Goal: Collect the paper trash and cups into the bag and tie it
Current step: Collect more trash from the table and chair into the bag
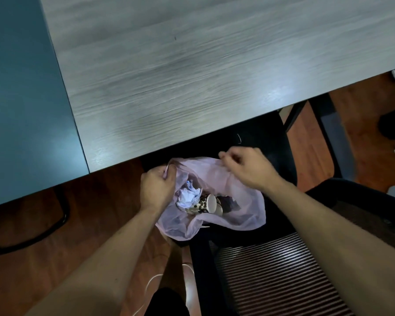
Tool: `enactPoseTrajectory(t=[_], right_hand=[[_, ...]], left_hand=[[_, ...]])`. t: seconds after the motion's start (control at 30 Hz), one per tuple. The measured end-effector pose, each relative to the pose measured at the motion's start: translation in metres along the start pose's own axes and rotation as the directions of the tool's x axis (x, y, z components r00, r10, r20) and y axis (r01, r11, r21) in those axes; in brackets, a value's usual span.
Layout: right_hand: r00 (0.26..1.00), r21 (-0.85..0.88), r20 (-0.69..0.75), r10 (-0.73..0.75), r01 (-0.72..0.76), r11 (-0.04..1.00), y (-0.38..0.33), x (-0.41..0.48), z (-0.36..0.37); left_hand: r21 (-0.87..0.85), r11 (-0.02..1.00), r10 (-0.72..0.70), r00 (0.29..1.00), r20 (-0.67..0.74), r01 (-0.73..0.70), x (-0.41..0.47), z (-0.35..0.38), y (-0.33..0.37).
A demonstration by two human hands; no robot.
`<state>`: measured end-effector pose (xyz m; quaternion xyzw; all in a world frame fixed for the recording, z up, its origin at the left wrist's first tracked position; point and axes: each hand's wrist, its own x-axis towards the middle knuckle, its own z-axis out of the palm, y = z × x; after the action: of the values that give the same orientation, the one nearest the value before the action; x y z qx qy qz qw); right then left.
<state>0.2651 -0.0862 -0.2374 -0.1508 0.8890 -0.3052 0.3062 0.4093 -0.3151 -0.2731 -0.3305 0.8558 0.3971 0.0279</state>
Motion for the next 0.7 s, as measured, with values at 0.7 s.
enactPoseTrajectory(t=[0.7], right_hand=[[0.865,-0.211,0.188,0.465,-0.426,0.880,0.130,0.034,0.064]], left_hand=[[-0.001,1.000,0.025,0.999,0.046,-0.025,0.003,0.000,-0.005]])
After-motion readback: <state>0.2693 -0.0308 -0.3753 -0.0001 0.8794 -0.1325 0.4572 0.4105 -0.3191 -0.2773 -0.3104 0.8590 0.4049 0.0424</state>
